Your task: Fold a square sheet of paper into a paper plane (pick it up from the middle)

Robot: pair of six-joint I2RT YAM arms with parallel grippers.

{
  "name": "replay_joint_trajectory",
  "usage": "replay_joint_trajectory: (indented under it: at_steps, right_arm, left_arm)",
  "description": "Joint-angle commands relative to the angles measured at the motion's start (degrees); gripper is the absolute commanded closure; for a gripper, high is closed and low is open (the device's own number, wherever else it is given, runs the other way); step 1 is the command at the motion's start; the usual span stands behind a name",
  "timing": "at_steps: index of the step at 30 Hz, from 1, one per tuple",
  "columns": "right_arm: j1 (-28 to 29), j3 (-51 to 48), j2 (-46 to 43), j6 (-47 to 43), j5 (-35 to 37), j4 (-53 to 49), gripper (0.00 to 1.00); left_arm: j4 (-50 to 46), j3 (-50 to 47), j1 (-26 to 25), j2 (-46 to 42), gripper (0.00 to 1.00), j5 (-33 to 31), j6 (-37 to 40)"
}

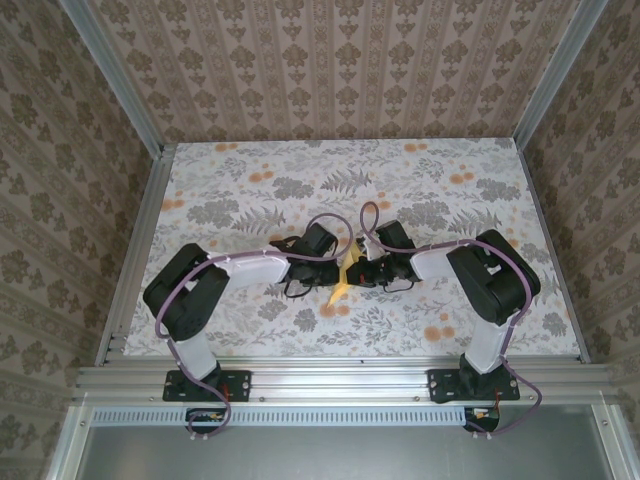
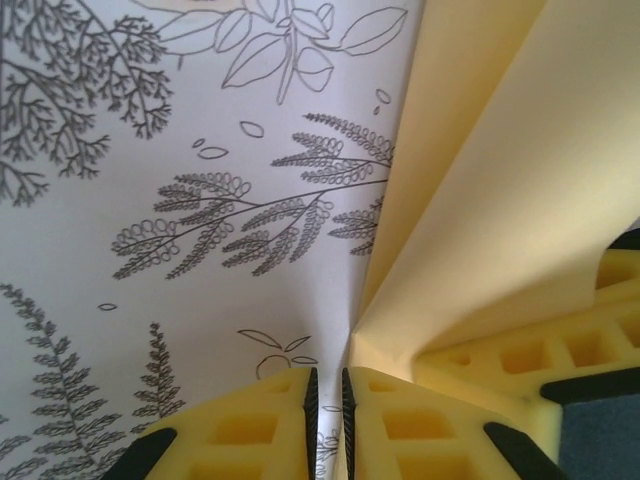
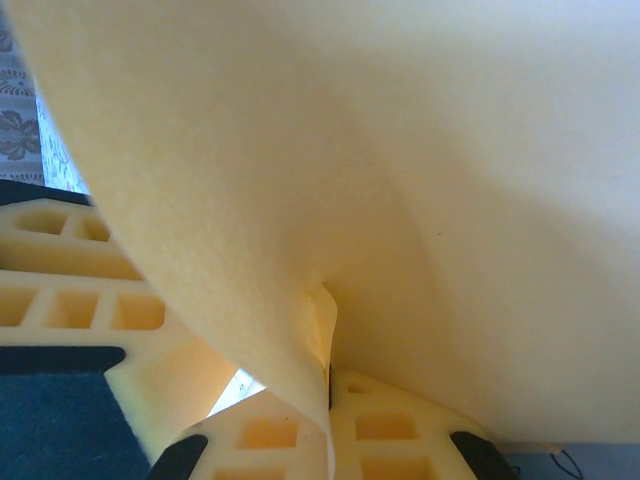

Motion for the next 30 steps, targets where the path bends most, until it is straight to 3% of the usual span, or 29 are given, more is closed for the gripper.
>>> replay_joint_trajectory:
  at_steps: [1, 9, 18, 26, 30]
  right_arm:
    - [1.19, -1.49, 2.56, -0.13, 1.00, -1.21, 1.00]
    - [1.10, -1.68, 2.48, 0.08, 1.01, -0.84, 1.00]
    - [0.57, -2.36, 2.00, 0.92, 0.73, 0.34, 1.00]
    - [-0.04, -3.14, 0.27, 3.28, -0.07, 2.62, 1.00]
    - [-0.64, -3.34, -2.46, 5.94, 0.01, 3.18, 0.93]
  left_arm:
    - [1.30, 1.58, 0.18, -0.21, 0.81, 2.04, 1.63]
    - [-1.54, 3.48, -0.07, 3.21, 0.81, 2.53, 2.90]
    - [-7.47, 6.25, -1.99, 6.27, 0.89, 0.86, 4.75]
    - [-15.51, 9.66, -4.32, 10.04, 0.91, -4.07, 6.26]
    - [-17.38, 9.98, -5.25, 11.65, 0.90, -4.73, 6.26]
